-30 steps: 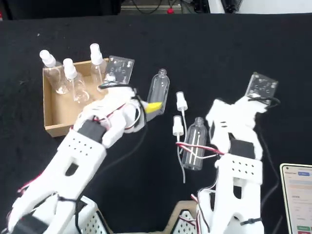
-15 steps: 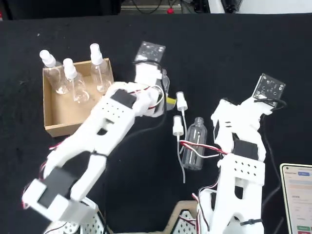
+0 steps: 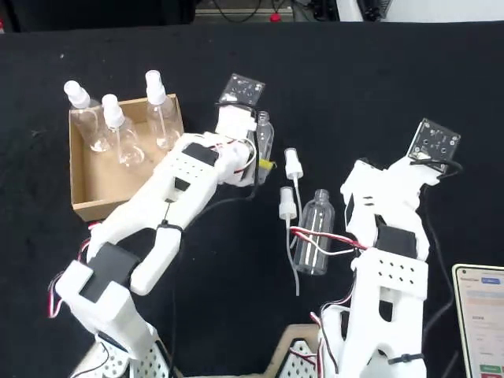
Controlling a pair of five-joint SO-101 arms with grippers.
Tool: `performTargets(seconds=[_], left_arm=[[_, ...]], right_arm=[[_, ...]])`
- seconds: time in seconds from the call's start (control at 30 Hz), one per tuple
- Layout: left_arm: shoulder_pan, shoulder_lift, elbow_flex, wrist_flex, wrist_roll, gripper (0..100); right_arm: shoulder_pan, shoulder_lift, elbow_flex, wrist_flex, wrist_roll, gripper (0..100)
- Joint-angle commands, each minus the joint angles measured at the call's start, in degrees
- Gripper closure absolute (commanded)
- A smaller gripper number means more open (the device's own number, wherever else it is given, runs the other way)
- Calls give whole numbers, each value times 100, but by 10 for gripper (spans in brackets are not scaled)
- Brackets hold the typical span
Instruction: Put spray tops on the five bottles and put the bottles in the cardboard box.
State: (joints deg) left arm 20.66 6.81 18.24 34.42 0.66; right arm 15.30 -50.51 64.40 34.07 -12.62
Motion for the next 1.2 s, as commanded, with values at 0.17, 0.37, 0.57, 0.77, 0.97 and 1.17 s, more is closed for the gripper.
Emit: performTargets(seconds=[0.17, 0.37, 0.57, 0.77, 0.97, 1.17], left_arm=[[-4, 387, -409, -818, 9, 711], [-22, 703, -444, -818, 9, 711], [-13, 712, -444, -809, 0, 712], [-4, 756, -347, -774, 0, 818], [13, 686, -268, -343, -26, 872], [13, 457, -629, 1266, -35, 876]], right_arm=[[79, -127, -330, -114, -18, 977], [79, -127, -330, -132, -18, 977], [70, -127, -330, -141, -18, 977], [62, -127, -330, -149, -9, 977], [62, -127, -330, -149, -9, 977], [62, -127, -330, -149, -9, 977]])
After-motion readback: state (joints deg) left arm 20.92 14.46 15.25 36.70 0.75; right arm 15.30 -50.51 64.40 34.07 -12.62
